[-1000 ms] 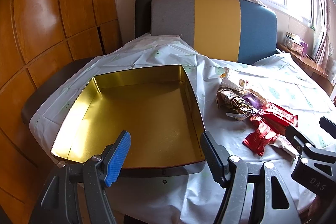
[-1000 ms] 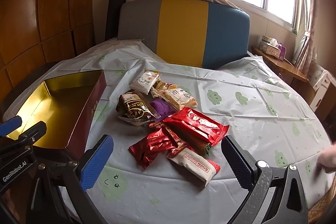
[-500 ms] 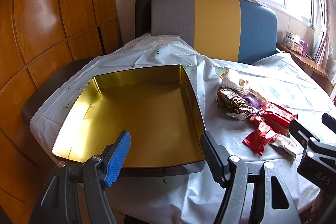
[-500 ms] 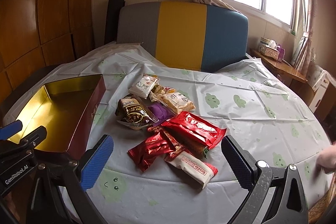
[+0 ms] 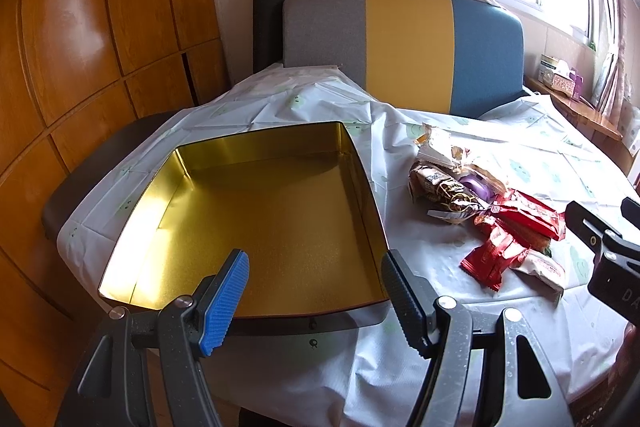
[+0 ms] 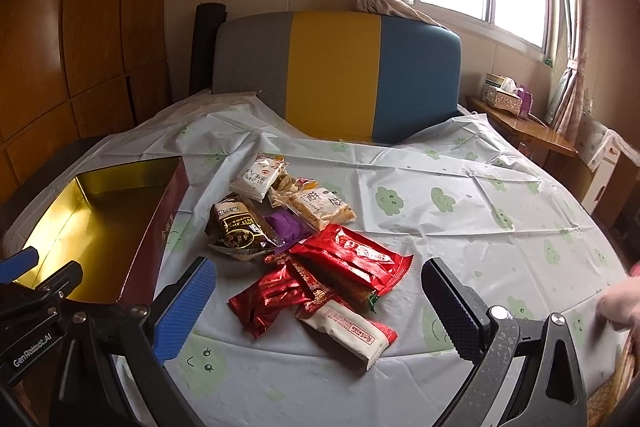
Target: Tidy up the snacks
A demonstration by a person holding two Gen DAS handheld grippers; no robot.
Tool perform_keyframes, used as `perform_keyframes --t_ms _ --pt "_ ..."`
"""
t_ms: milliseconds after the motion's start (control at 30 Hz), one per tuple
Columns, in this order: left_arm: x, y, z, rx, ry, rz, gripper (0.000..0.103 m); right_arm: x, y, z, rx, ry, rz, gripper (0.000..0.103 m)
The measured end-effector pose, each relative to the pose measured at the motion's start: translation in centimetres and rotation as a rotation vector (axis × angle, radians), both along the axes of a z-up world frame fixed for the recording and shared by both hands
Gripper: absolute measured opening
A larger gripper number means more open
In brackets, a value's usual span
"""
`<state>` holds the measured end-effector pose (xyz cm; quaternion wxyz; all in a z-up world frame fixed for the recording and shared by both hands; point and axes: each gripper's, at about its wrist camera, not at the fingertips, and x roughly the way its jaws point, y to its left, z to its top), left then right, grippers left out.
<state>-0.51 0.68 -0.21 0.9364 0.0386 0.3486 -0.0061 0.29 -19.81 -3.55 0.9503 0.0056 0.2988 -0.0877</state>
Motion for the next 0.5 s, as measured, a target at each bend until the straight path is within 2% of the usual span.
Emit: perform_keyframes --t_ms 500 --pt "-0.07 -0.22 0.20 0.008 -0.004 -0.007 0.070 -0.03 -0.44 0.14 0.010 -0.006 -0.007 0.103"
